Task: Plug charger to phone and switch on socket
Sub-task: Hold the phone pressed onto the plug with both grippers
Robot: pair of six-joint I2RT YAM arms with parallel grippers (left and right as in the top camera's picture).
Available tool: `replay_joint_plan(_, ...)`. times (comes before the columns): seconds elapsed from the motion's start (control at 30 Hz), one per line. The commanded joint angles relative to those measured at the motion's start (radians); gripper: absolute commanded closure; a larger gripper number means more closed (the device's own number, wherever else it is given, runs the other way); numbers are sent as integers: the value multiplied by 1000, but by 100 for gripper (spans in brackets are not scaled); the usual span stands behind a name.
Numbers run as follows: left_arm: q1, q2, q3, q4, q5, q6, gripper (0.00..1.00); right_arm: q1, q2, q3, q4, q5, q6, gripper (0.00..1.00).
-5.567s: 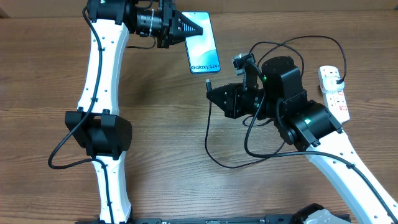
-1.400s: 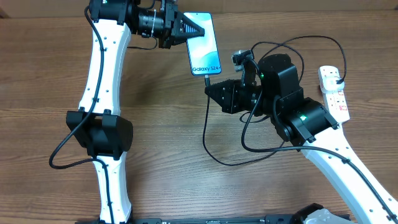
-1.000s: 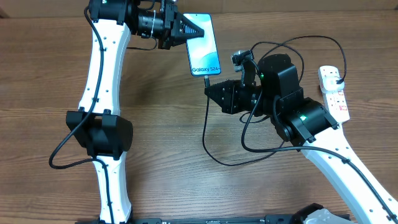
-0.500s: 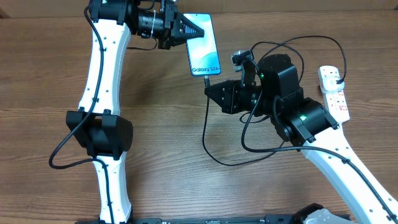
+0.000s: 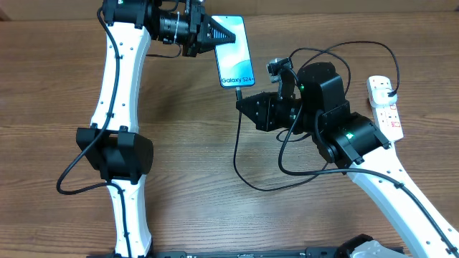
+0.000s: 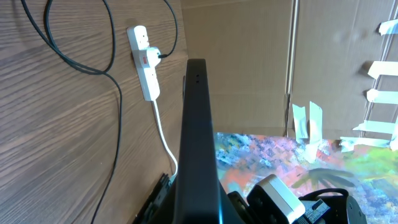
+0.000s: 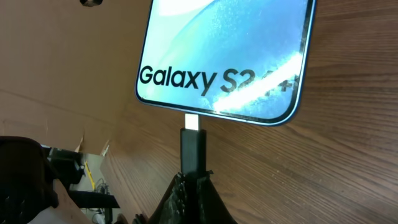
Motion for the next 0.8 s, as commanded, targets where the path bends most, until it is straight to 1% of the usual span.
replay_joint_plan(0.0, -2, -3, 13, -4, 39, 23, 96, 2, -1, -1, 7, 35, 0, 96)
replay_joint_plan(0.77, -2, -3, 13, -5, 39, 22, 96, 2, -1, -1, 6, 43, 0, 96)
